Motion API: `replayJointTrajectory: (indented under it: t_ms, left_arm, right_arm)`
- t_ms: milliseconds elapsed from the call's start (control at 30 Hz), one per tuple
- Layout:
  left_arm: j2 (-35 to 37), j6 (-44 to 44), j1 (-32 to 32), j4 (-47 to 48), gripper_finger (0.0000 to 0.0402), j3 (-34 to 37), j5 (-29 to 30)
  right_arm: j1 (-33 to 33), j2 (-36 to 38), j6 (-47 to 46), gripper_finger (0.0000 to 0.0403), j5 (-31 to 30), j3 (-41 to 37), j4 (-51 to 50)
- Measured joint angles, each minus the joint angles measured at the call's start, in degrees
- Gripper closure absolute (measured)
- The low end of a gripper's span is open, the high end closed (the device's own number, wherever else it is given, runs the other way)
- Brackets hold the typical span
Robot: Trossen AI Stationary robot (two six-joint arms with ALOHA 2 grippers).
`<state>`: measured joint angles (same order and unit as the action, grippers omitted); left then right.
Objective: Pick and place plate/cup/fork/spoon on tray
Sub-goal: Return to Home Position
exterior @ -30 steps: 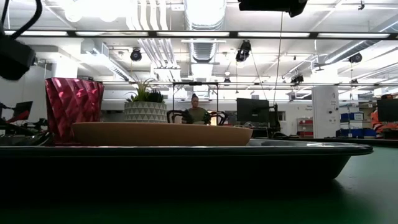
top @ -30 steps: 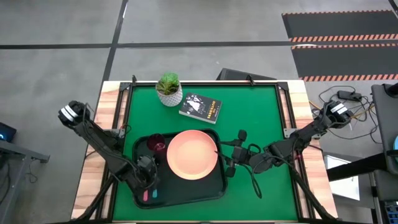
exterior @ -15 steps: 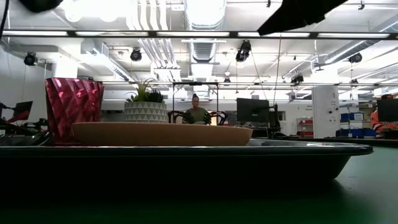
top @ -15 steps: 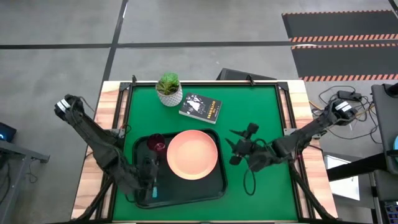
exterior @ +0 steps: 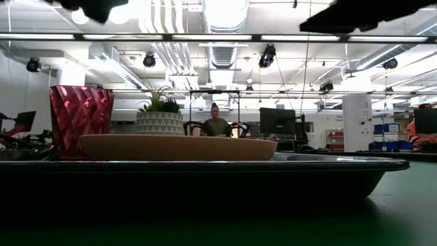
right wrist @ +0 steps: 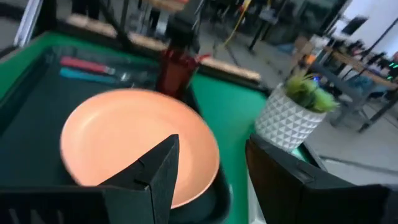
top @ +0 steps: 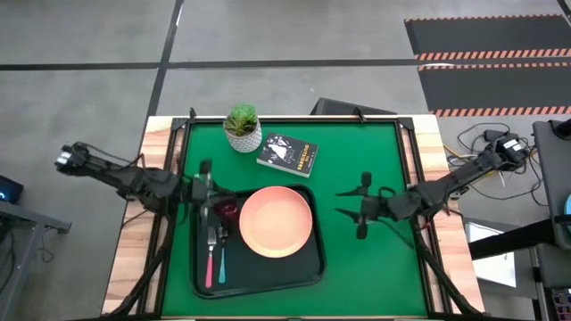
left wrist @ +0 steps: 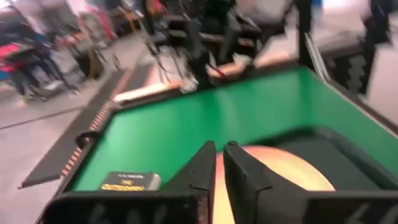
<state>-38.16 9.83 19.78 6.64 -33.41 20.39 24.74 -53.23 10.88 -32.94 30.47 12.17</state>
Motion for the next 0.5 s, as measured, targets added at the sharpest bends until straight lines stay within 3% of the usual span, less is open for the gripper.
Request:
replayJointTrajectory:
  t_ms: [200,433,500]
  left_arm:
    - [10.6,-0.3,-8.2,-11.7,0.0398,12.2,-8.9]
    - [18.3,-0.5,-10.5,-19.3,0.0401,22.5,-9.3]
    - [19.5,-0.4,-10.6,-24.1,0.0401,25.8,-8.9]
  right_arm:
    - [0.0,13.3,2.1,0.0229,0.4,-11.3,7.4]
    - [-0.5,31.2,6.3,0.023,0.5,-18.9,7.9]
    - [-1.9,36.4,8.8,0.023,3.1,-20.1,7.8]
